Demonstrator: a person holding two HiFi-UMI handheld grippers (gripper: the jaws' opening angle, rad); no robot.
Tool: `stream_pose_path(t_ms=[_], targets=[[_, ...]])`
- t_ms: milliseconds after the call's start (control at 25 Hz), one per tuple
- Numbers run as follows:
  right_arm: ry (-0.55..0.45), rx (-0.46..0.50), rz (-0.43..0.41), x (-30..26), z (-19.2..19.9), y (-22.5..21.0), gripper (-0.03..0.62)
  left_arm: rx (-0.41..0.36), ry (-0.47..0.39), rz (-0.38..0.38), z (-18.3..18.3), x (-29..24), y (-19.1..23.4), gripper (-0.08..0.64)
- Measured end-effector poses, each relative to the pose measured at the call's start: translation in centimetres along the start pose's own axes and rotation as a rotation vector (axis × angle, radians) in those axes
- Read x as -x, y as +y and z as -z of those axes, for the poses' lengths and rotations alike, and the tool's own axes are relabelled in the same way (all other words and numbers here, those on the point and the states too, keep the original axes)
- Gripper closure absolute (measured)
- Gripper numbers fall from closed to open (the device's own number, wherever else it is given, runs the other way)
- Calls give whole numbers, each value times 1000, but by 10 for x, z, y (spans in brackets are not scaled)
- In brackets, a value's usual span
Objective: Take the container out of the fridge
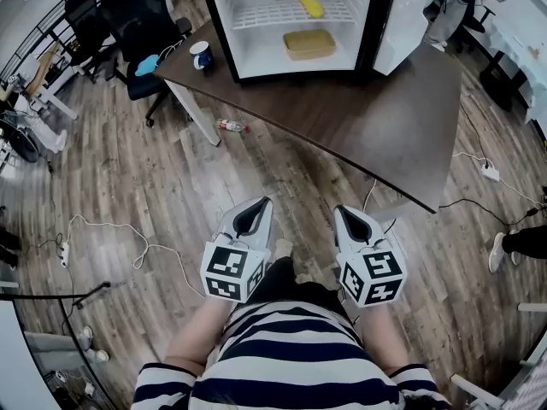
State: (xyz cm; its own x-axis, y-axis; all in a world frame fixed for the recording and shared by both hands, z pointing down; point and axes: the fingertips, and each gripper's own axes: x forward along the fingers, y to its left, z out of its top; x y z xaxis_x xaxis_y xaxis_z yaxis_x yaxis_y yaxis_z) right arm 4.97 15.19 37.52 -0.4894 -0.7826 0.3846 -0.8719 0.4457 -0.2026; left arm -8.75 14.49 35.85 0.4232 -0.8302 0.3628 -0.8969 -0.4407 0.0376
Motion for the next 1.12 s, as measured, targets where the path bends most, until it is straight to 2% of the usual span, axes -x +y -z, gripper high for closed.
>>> stream_pose_path(t_ms=[240, 720, 880, 1120], targets=[[11, 0, 24, -30, -10, -7, 600, 16, 10, 50, -5, -35, 18, 560], [45, 2, 49, -112, -40, -20, 600, -63, 38, 80, -24, -98, 77, 560], [58, 21, 55, -138, -51, -20, 600, -60, 31, 83, -31, -115, 100, 560], [58, 42, 92, -163, -66, -26, 600, -57, 29, 162, -42, -141, 115, 560]])
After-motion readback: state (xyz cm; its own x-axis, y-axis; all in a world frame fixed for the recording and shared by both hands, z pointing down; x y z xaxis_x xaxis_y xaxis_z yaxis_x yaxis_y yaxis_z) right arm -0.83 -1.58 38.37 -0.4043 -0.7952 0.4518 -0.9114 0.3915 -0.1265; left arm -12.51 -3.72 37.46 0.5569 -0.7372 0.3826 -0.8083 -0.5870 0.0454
